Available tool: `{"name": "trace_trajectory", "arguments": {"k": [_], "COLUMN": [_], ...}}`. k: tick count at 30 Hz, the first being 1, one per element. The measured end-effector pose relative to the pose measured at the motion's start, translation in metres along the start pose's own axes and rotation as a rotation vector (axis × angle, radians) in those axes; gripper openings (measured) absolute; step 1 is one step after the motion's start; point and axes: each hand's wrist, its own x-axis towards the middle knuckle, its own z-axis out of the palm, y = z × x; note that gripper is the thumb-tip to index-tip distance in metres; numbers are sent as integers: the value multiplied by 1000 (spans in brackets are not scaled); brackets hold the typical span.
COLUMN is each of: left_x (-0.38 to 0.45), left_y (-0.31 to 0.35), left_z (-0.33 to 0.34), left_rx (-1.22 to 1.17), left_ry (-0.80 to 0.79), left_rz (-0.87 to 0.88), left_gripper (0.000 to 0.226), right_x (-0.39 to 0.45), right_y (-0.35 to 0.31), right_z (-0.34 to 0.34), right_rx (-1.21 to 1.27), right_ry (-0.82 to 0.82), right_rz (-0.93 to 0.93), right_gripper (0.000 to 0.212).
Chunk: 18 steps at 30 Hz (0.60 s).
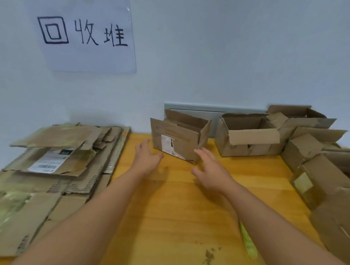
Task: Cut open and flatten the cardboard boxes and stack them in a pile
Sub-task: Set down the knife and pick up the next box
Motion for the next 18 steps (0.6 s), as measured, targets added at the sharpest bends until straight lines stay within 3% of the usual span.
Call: {"name": "trace_trajectory", "arguments": {"k": [11,14,18], "left_x": [40,59,56], "left_y": [-14,-7,-4], "left_z": [2,5,11], "left_rx": [66,-19,-73], "left_ry": [-69,-105,-99], "left_rz": [24,-3,91], "left_gripper": [85,81,68], "right_x": [31,44,46], "right_y": [-1,4,7], "right_z": [26,29,25], "right_rx": [118,153,258], "right_ry": [31,91,161], "right_rz": [181,217,238], "right_gripper": [84,80,71]}}
